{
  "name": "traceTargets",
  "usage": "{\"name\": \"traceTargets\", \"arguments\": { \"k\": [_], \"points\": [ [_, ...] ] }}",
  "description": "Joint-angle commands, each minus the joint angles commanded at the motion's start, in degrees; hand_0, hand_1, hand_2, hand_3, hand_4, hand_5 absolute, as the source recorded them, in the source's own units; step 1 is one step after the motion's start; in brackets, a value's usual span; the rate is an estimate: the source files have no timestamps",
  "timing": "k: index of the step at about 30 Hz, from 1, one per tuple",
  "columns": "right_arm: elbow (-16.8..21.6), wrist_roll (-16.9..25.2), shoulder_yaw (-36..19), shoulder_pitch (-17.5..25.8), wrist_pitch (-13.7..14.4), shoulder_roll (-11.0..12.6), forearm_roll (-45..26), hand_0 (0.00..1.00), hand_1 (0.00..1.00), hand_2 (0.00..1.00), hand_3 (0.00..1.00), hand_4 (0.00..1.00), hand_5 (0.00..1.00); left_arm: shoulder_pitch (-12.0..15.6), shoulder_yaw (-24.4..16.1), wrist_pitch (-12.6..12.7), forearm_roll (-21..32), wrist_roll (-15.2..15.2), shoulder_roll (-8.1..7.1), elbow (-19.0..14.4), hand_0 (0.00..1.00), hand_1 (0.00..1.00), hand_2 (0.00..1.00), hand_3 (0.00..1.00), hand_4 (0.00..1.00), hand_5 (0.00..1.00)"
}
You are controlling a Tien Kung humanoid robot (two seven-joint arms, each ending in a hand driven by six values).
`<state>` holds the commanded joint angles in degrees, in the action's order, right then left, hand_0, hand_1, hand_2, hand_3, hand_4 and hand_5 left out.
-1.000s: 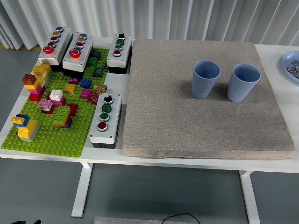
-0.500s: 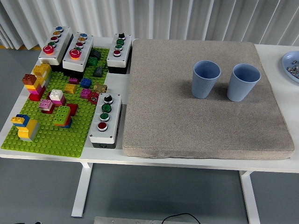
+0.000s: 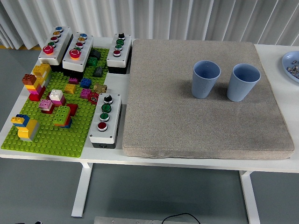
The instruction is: Pick cup pour cup place
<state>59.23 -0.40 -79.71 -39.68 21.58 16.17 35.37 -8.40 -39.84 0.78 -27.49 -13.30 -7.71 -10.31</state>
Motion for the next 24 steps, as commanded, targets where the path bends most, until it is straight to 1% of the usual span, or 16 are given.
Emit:
{"name": "traceTargets", "arguments": {
  "k": [5,6,11,12,17,18,19,23,24],
  "points": [
    [0.0,-0.3,0.2,-0.2,-0.9,0.1,-0.1,0.935,0.868,0.940,0.918,0.730,0.998,-0.1,0.0,0.1,-0.2,0.2,0.11,0.0,0.750,0.803,0.827,0.664,0.520,0.896],
    [0.0,-0.3,0.2,-0.2,-1.0,0.1,-0.1,0.905,0.848,0.920,0.904,0.706,0.947,-0.1,-0.1,0.1,-0.2,0.2,0.12,0.0,0.750,0.802,0.827,0.664,0.521,0.896],
    [0.1,-0.6,0.1,0.0,-1.8,0.2,0.1,0.905,0.848,0.920,0.904,0.706,0.947,-0.1,0.0,0.1,-0.1,0.2,0.14,0.0,0.750,0.802,0.827,0.664,0.521,0.896],
    [0.1,-0.7,0.1,0.0,-1.9,0.2,0.2,0.888,0.832,0.895,0.881,0.703,0.928,-0.1,0.0,0.1,-0.1,0.2,0.14,0.0,0.749,0.802,0.827,0.664,0.521,0.897],
    [0.1,-1.1,0.4,-0.2,-2.4,0.1,0.4,0.888,0.832,0.895,0.881,0.703,0.928,-0.1,0.0,0.1,0.1,0.2,0.13,0.0,0.749,0.802,0.827,0.664,0.521,0.897],
    [0.1,-1.0,0.6,-0.3,-2.4,0.1,0.4,0.888,0.829,0.891,0.873,0.695,0.902,-0.2,0.0,0.1,0.1,0.2,0.13,0.0,0.748,0.802,0.827,0.664,0.520,0.896],
    [0.1,-0.9,0.7,-0.4,-2.4,0.0,0.4,0.888,0.829,0.891,0.873,0.695,0.902,-0.2,0.0,0.1,0.1,0.1,0.13,0.0,0.748,0.802,0.827,0.664,0.520,0.896],
    [0.2,-1.1,1.3,-0.4,-3.1,0.0,0.5,0.888,0.829,0.891,0.873,0.695,0.902,-0.1,0.9,0.1,1.0,0.2,0.04,0.0,0.748,0.802,0.827,0.664,0.520,0.896],
    [0.2,-1.2,1.3,-0.4,-3.1,-0.1,0.6,0.869,0.814,0.872,0.852,0.661,0.828,0.0,1.0,0.1,1.1,0.2,0.03,0.0,0.749,0.801,0.827,0.664,0.520,0.896]
  ]
}}
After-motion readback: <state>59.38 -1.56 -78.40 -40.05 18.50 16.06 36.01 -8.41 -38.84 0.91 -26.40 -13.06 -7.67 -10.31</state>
